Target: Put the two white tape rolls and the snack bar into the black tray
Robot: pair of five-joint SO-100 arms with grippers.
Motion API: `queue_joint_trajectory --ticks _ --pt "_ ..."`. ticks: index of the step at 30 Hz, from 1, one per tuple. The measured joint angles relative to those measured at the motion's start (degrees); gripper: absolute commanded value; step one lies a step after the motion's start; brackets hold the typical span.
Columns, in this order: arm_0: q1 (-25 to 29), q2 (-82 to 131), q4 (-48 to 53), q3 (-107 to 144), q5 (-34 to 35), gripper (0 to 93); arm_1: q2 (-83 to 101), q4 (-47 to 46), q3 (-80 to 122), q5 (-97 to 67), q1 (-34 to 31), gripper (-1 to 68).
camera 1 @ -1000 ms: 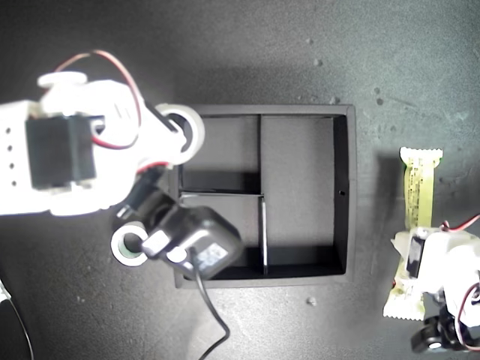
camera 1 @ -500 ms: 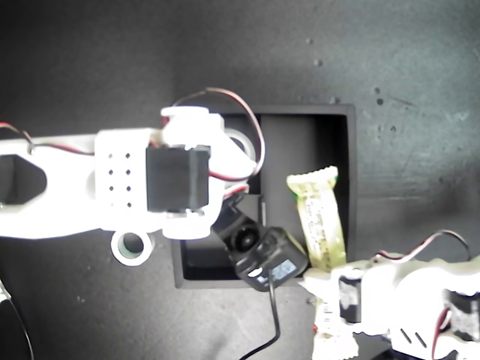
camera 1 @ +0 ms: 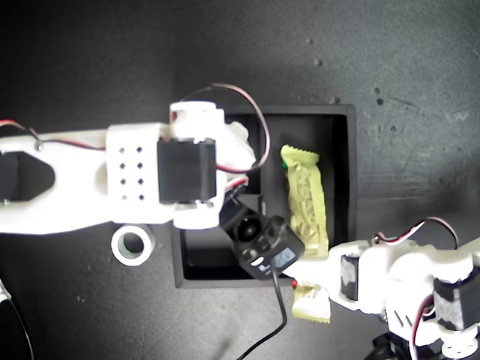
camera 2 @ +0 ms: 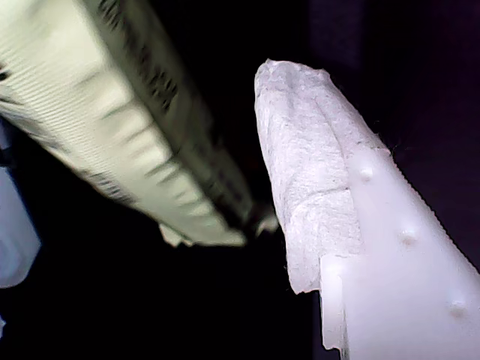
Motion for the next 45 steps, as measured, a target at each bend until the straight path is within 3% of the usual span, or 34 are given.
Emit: queue_joint_trajectory --ticks 6,8,10,15,22,27,34,45 --pt "0.0 17.3 0.0 12.5 0.3 20.2 3.0 8.2 -7.1 0.0 1.0 27.9" --pt "0.4 27.3 0.0 20.0 -1.3 19.6 9.1 8.8 -4.2 0.1 1.1 17.3" --pt "2.4 38.0 0.0 27.9 -3.8 18.9 17.4 9.0 -1.2 3.0 2.0 -0.1" --pt "14.2 61.7 -4.8 49.4 -13.6 17.6 44.0 9.1 14.5 23.1 9.1 -0.4" --pt "25.7 76.2 -33.0 86.8 -25.7 17.4 88.7 -0.5 57.2 45.1 11.3 -0.5" --pt "28.3 74.5 -47.6 98.0 -27.5 17.7 115.6 -9.4 87.9 51.7 12.0 -0.5" --pt "28.2 67.7 -55.2 99.4 -27.9 17.8 134.6 -26.1 123.0 55.5 11.6 -0.5" --pt "29.8 63.6 -56.5 99.6 -31.3 17.6 136.6 -31.3 132.3 56.3 10.7 -0.5"
